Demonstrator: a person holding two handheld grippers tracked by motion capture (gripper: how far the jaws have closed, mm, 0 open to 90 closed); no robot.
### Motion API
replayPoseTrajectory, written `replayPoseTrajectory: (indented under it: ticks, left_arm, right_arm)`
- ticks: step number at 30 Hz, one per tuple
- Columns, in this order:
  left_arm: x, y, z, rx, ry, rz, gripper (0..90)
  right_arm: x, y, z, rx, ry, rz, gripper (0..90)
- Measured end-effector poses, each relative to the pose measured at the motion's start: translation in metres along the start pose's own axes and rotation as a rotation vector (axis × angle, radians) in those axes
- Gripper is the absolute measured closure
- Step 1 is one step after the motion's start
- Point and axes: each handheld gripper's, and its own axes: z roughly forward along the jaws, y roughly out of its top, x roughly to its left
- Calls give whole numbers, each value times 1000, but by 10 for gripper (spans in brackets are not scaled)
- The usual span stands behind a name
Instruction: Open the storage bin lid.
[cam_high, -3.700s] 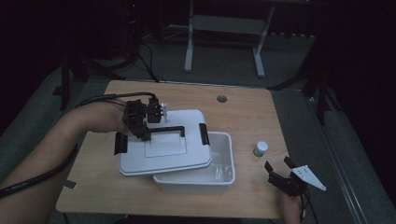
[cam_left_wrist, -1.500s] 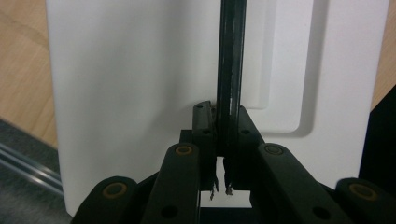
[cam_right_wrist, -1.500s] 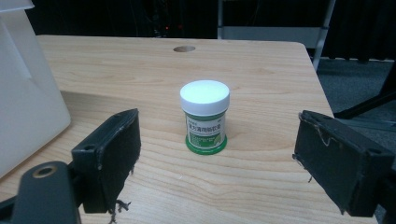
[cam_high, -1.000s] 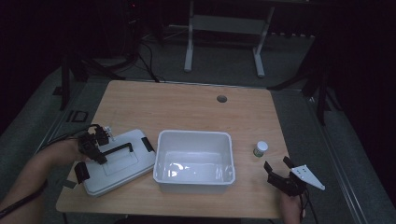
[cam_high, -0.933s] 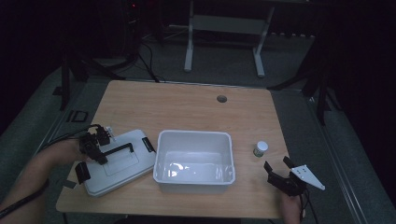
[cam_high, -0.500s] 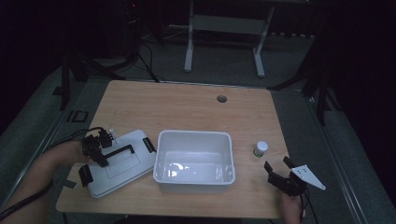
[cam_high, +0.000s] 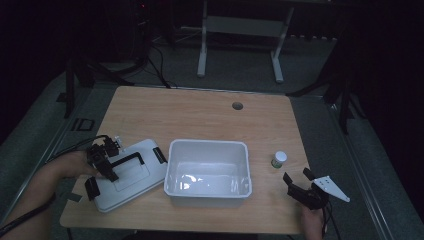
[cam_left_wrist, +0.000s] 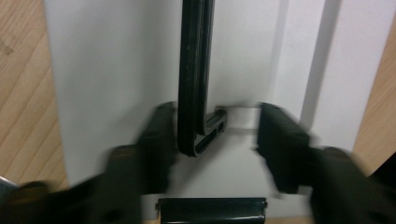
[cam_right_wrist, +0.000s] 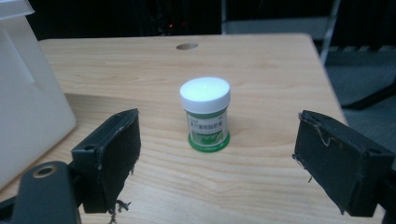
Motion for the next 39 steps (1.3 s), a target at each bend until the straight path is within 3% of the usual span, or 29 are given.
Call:
replayPoseTrajectory:
  ticks: [3, 4, 7, 8, 11, 15, 17, 18, 22, 27, 28, 29, 30, 33, 34, 35, 36, 39]
  left_arm:
    - [2, -1, -3, -28, 2, -26, 354]
    - [2, -2, -6, -38, 6, -37, 352]
    - [2, -3, -9, -33, 16, -46, 347]
    - [0, -4, -10, -31, 17, -44, 347]
    - [0, -4, -10, -30, 17, -34, 347]
    - [-1, -6, -9, -26, 20, -30, 348]
    - [-1, -8, -8, -10, 19, -19, 348]
    - [0, -10, -8, -4, 20, -35, 348]
    - [1, -13, -8, -16, 13, -39, 348]
    - [1, -12, -6, 11, 14, -33, 355]
    - [1, -12, -8, 9, 16, -42, 355]
    - [1, -12, -8, 9, 16, -42, 355]
    - [2, -12, -10, 2, 21, -44, 355]
    - [2, -12, -11, -1, 23, -44, 355]
    - [2, -13, -12, -2, 18, -47, 355]
    - [2, -13, -12, -2, 18, -47, 354]
    - [1, -13, -13, 8, 25, -42, 354]
    - [2, -13, -15, 4, 25, -46, 354]
  right_arm:
    - [-3, 1, 2, 28, 25, 34, 141]
    - [-4, 2, 3, 63, 46, 26, 141]
    - [-3, 3, 5, 96, 60, 0, 141]
    - [-2, 6, 8, 152, 68, -16, 141]
    - [-2, 9, 9, 186, 85, -7, 140]
    - [-3, 13, 16, 328, 78, -24, 140]
    - [-3, 16, 20, 445, 56, -61, 141]
    - [-5, 19, 21, 499, 60, -58, 141]
    - [-7, 30, 21, 604, 69, -58, 141]
    - [-6, 37, 21, 679, 67, -67, 141]
    - [-6, 39, 22, 729, 62, -85, 141]
    - [-6, 39, 22, 729, 62, -85, 141]
    - [-6, 41, 22, 781, 64, -104, 141]
    - [-7, 42, 22, 829, 76, -127, 140]
    - [-6, 41, 23, 910, 108, -183, 110]
    - [-6, 41, 23, 910, 108, -183, 110]
    - [-6, 41, 23, 961, 125, -201, 110]
    - [-5, 43, 24, 1002, 124, -226, 110]
